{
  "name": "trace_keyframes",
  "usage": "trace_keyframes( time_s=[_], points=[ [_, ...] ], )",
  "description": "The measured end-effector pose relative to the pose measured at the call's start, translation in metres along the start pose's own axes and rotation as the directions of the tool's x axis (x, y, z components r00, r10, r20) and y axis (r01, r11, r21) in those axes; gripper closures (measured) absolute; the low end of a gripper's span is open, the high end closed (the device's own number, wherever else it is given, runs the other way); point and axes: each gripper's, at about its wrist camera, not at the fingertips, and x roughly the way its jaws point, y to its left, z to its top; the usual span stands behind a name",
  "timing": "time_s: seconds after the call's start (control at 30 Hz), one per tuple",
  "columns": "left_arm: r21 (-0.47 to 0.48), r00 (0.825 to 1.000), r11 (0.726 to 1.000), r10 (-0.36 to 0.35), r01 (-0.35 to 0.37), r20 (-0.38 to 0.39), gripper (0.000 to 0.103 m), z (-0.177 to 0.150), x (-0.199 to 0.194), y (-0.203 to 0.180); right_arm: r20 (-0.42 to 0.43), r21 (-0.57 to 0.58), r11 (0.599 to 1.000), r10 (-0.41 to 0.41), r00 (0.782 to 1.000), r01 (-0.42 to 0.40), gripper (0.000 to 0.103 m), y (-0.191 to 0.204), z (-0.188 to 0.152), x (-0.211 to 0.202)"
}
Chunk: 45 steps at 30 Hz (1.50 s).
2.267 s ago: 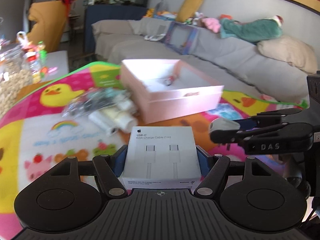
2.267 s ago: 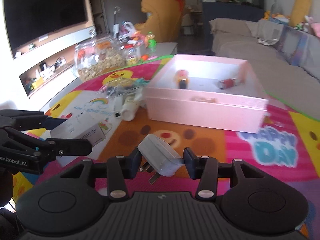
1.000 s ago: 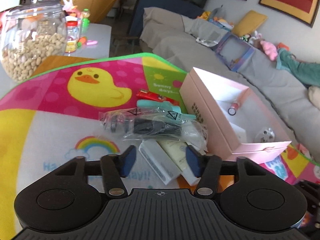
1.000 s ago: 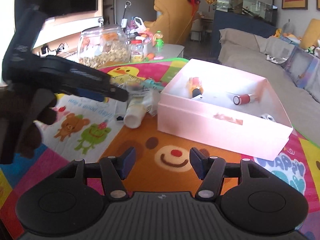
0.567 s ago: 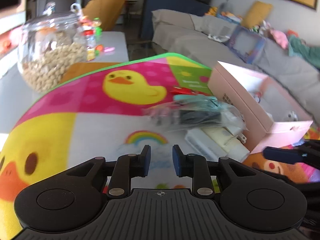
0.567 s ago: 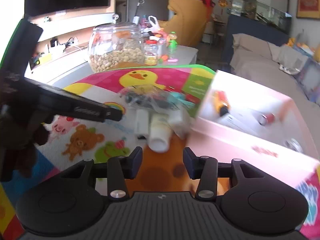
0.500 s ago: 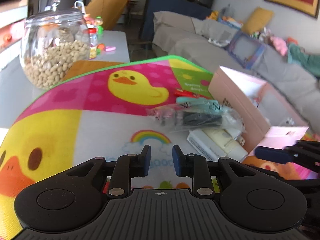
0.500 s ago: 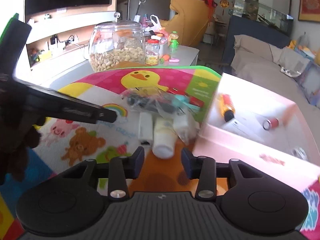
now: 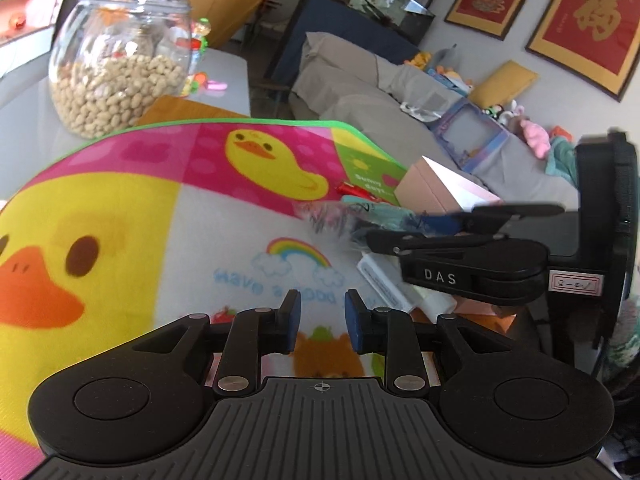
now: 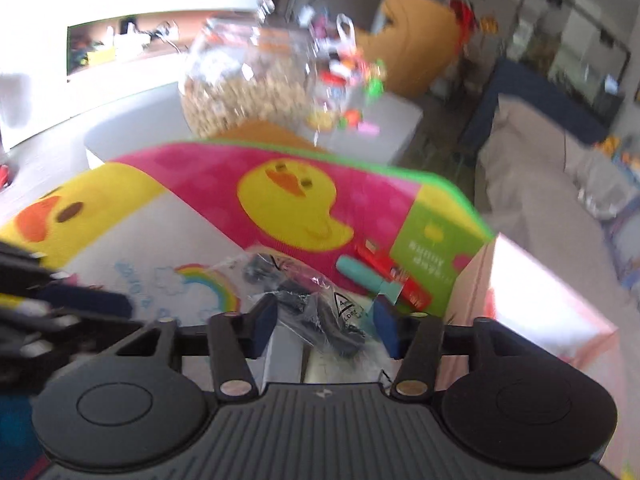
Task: Organize rigid objects
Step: 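Move the right gripper toward the clear bag with the black cable, then grasp the white ethernet adapter with the right gripper while the left grasps the clear cable bag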
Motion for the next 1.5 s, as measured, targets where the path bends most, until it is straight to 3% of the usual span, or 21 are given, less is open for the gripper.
trace_keyframes(
  time_s=[0.13, 0.27, 0.3, 0.4, 0.53, 0.63, 0.8, 0.9, 1.07, 1.2, 1.37, 1.5],
  points=[
    [-0.064, 1.000, 0.998, -0.007, 0.008, 0.016, 0.076, -0.001, -0.006, 0.015, -0.001, 0.079, 0.983, 0.164, 0.986, -0.163, 0.073, 0.003, -0.014, -0.016],
    [-0.148, 0.999, 0.989, -0.019, 0.026, 0.046, 0.076, 0.000, -0.007, 0.026, -0.032, 0.078, 0.917, 0.395, 0.918, -0.392, 0.073, 0.015, -0.031, -0.036],
    [-0.162, 0.999, 0.986, -0.020, 0.028, 0.049, 0.076, 0.001, -0.007, 0.027, -0.023, 0.059, 0.914, 0.402, 0.915, -0.401, 0.073, 0.019, -0.036, -0.043],
    [-0.168, 0.998, 0.986, -0.011, 0.020, 0.058, 0.076, 0.002, -0.010, 0.027, 0.020, 0.007, 0.937, 0.350, 0.937, -0.350, 0.070, 0.026, -0.047, -0.057],
    [-0.163, 0.997, 0.986, 0.030, -0.019, 0.069, 0.076, 0.005, -0.016, 0.028, 0.076, 0.069, 0.943, 0.319, 0.945, -0.324, 0.070, 0.008, -0.050, -0.061],
    [-0.172, 0.997, 0.985, 0.036, -0.023, 0.073, 0.076, 0.006, -0.021, 0.028, 0.116, 0.104, 0.964, 0.232, 0.966, -0.244, 0.070, -0.001, -0.047, -0.053],
    [-0.141, 0.999, 0.990, -0.001, 0.007, 0.042, 0.076, 0.004, -0.023, 0.016, 0.079, 0.161, 0.972, 0.161, 0.984, -0.172, 0.070, -0.006, -0.041, -0.024],
    [-0.123, 1.000, 0.992, -0.023, 0.025, 0.021, 0.076, 0.000, -0.023, 0.008, 0.063, 0.231, 0.939, 0.248, 0.967, -0.256, 0.072, -0.005, -0.047, -0.023],
    [-0.112, 1.000, 0.994, -0.003, 0.002, -0.003, 0.076, -0.003, -0.015, 0.000, 0.075, 0.192, 0.869, 0.451, 0.889, -0.457, 0.071, 0.008, -0.058, -0.048],
    [-0.077, 1.000, 0.997, 0.017, -0.019, -0.026, 0.076, -0.006, -0.011, -0.006, 0.117, 0.181, 0.879, 0.426, 0.897, -0.441, 0.070, 0.001, -0.066, -0.068],
    [0.026, 0.996, 0.998, 0.054, -0.052, -0.077, 0.074, -0.014, -0.006, -0.012, 0.142, 0.208, 0.913, 0.328, 0.934, -0.352, 0.070, -0.010, -0.068, -0.075],
    [0.056, 0.996, 0.997, 0.052, -0.048, -0.077, 0.069, -0.020, -0.015, -0.007, 0.137, 0.190, 0.921, 0.317, 0.938, -0.339, 0.071, -0.003, -0.065, -0.070]
  ],
)
